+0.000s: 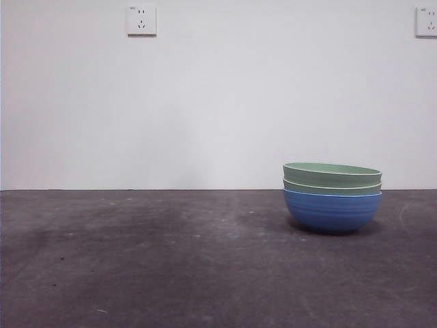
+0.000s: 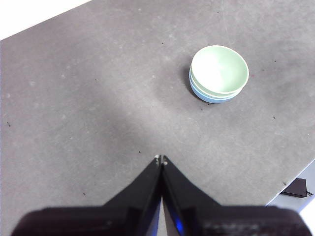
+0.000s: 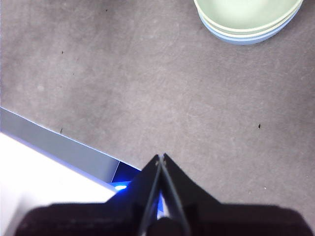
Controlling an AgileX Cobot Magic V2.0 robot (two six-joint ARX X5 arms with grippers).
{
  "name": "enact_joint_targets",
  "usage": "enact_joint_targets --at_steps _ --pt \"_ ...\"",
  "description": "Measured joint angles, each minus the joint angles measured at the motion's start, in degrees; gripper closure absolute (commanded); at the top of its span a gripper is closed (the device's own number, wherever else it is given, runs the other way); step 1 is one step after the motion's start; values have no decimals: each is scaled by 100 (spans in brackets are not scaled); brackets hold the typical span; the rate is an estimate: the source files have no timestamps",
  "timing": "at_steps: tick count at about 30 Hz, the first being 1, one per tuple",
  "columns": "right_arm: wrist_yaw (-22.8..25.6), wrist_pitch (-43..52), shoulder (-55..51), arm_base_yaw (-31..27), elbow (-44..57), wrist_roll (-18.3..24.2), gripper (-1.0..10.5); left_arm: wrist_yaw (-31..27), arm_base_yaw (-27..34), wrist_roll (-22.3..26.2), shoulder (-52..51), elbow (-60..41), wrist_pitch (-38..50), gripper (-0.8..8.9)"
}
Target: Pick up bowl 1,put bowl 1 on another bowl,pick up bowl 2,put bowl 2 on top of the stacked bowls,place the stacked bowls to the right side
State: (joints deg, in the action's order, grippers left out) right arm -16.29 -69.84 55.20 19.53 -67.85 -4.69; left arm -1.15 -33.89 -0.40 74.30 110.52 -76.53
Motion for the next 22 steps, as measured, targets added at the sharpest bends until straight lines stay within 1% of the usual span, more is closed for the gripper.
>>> enact_joint_targets --at_steps 2,6,8,9,11,14,16,18,19,22 --pt "0 2 0 0 0 0 944 -17 0 2 4 0 2 817" --pt "0 2 0 0 0 0 945 -127 127 186 -48 -4 17 817" --pt "0 2 0 0 0 0 945 -122 332 254 -205 -74 365 817" --pt "0 2 0 0 0 0 945 -92 457 302 -313 -125 660 817" --pt "0 2 0 0 0 0 945 144 798 446 -669 -352 1432 817" --pt "0 2 0 0 0 0 945 693 1357 649 -1360 -984 2516 817" --pt "0 2 0 0 0 0 945 975 1733 715 -1853 -1578 3281 817" --pt "0 2 0 0 0 0 945 1001 2100 756 -2367 -2312 4044 817" --pt "0 2 0 0 0 0 945 940 2308 793 -2695 -2800 4496 817" --pt "0 2 0 0 0 0 945 660 2743 855 -3467 -3993 5488 817"
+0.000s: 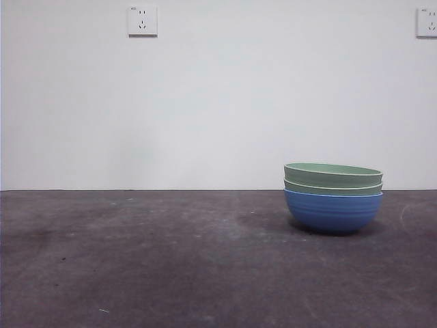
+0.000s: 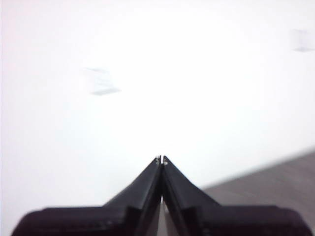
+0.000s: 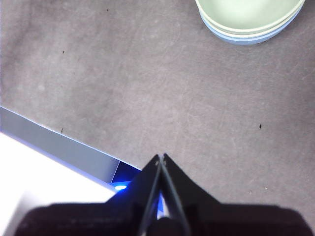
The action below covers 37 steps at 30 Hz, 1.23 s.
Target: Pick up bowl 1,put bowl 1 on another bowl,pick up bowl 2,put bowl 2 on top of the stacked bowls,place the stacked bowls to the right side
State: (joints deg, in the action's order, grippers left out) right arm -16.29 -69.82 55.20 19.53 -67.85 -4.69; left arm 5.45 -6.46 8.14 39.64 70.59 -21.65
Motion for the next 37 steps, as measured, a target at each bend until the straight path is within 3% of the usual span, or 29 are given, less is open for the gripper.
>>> enact_joint_targets --at_steps 7,18,29,37 --pt "0 0 0 0 0 0 945 -297 625 39 -1596 -2789 1329 817" --pt "0 2 0 0 0 0 945 -383 975 -413 -3335 -5853 1576 817" --pt "0 2 0 0 0 0 945 -383 986 -627 -3845 -6835 1574 817" --pt "0 2 0 0 0 0 945 -383 994 -649 -3934 -6874 887 817"
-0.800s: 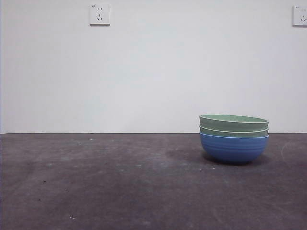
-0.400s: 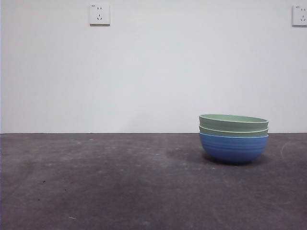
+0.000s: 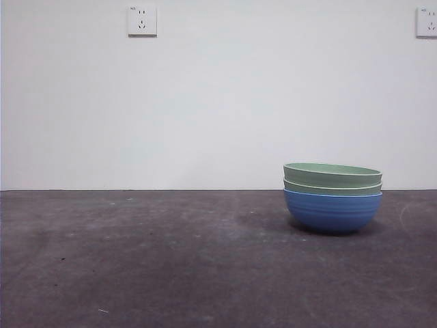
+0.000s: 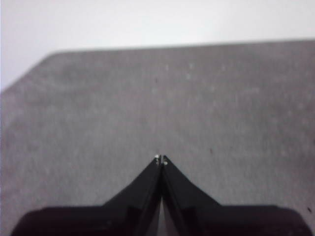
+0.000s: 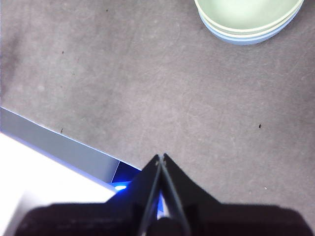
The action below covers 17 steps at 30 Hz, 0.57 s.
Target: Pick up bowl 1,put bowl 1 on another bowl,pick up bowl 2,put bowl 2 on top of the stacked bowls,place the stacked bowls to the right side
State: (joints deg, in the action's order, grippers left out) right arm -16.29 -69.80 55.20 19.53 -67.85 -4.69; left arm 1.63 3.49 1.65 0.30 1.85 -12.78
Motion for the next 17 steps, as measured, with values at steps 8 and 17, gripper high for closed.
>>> enact_joint_targets --at_steps 8,17 --pt "0 0 0 0 0 0 945 2 0 -175 -2 0 0 817" --pt "0 0 0 0 0 0 945 2 0 -177 -2 2 0 817"
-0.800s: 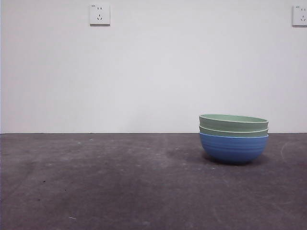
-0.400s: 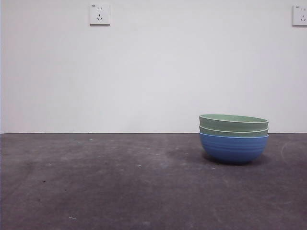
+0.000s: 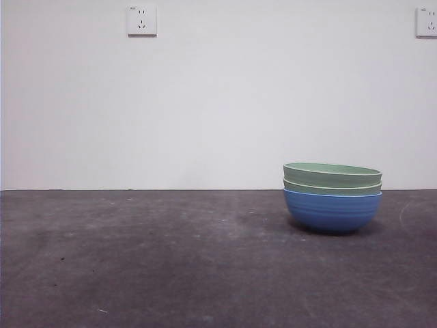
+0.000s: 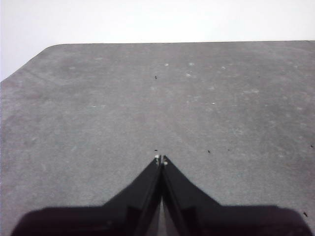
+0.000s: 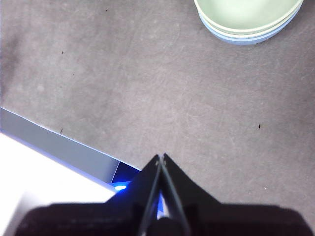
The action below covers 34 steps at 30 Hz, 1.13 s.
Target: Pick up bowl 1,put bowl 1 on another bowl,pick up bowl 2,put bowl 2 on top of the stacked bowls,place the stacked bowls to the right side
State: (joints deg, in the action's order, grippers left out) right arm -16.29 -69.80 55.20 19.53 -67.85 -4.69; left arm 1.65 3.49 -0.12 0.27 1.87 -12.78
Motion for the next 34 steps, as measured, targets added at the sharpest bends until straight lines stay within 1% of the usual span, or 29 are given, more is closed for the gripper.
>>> enact_joint_targets --at_steps 8,11,14,17,19,24,28,32,34 --pt "0 0 0 0 0 0 945 0 0 -11 0 -2 0 817" --pt "118 120 -42 -55 0 157 945 0 0 -13 0 -2 0 817" --pt "278 612 -367 -267 35 361 945 0 0 -15 0 -2 0 817" --pt "109 1585 -1003 -533 345 525 945 0 0 -13 0 -2 0 817" --pt "-122 2273 -1497 -702 750 577 945 0 0 -15 0 -2 0 817" --pt "-125 3587 -2614 -1176 2177 697 945 0 0 -15 -2 -2 0 817" --pt "-122 4782 -3392 -1381 3539 708 945 0 0 -15 0 -2 0 817" --pt "-101 5530 -4118 -1425 4603 704 945 0 0 -15 0 -2 0 817" --pt "68 5742 -4457 -1425 5036 697 945 0 0 -15 0 -2 0 817"
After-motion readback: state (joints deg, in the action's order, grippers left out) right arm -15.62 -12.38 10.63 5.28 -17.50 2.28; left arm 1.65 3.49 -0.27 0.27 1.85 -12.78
